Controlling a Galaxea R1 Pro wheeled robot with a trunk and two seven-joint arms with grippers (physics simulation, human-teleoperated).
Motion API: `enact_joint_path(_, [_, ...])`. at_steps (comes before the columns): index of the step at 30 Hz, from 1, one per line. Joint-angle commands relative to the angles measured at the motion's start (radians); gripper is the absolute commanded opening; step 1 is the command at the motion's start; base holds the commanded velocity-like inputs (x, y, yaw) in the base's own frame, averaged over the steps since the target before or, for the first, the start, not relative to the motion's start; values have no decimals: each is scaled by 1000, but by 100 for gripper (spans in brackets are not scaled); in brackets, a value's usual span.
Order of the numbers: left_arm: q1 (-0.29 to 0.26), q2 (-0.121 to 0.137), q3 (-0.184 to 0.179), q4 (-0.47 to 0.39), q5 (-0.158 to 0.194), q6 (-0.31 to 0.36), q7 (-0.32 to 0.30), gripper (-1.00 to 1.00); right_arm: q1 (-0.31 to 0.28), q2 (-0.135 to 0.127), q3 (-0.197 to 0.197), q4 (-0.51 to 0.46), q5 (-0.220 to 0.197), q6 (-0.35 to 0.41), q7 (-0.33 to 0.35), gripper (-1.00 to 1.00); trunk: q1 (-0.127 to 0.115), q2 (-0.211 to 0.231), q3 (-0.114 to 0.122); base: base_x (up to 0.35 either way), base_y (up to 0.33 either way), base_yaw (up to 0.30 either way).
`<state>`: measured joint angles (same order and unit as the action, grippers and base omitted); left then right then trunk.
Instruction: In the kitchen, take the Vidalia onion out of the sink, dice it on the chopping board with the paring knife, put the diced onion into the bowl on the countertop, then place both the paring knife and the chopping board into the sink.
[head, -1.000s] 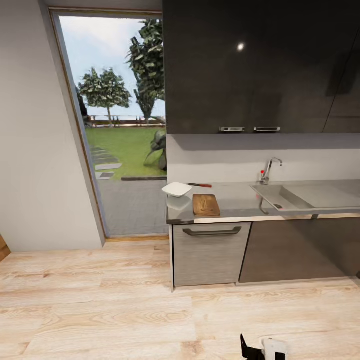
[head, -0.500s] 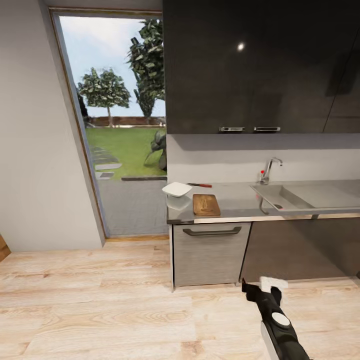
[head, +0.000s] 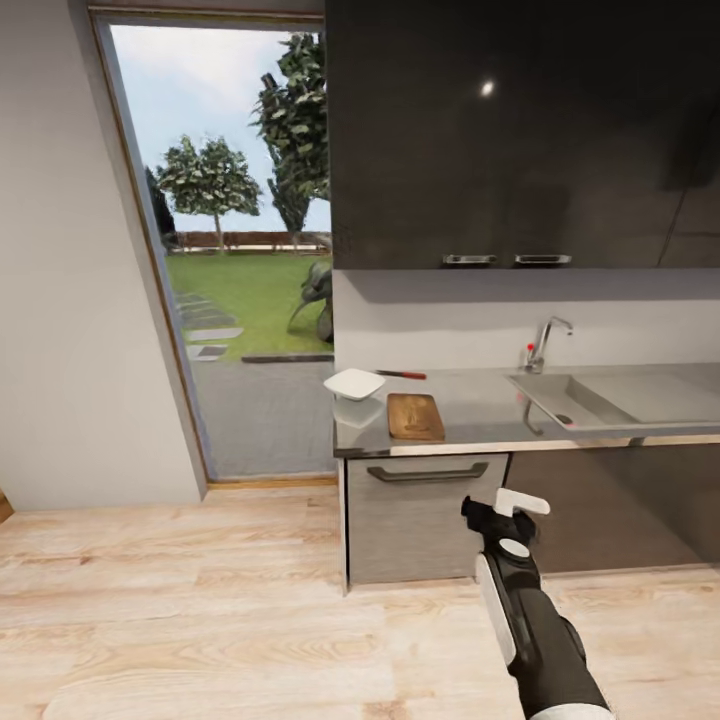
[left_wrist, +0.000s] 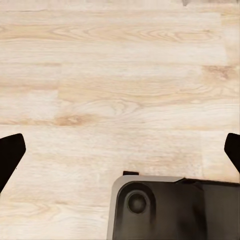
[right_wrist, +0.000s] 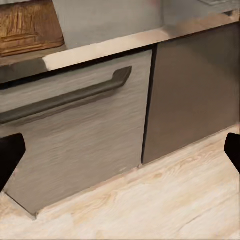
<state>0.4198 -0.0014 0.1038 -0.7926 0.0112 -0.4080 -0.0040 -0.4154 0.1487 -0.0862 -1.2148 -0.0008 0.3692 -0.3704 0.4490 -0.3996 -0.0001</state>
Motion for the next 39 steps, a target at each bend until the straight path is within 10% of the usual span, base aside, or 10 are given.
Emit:
enact_joint_path(1, [0,0,1,-1,1,-2,0,100,-13,11,0,-1,0,8,-15,100,1,0,0,335,71,0])
enact_joint_path(13, [0,0,1,4,1,-2,-1,100,-211,26,2,6,-4,184,-53,100,1,0,0,344,99,0])
enact_joint_path(39, [0,0,1,39,1,1,-1,100,-223,26,3,69,-4,182,-207,100,1,0,0,235,66,0])
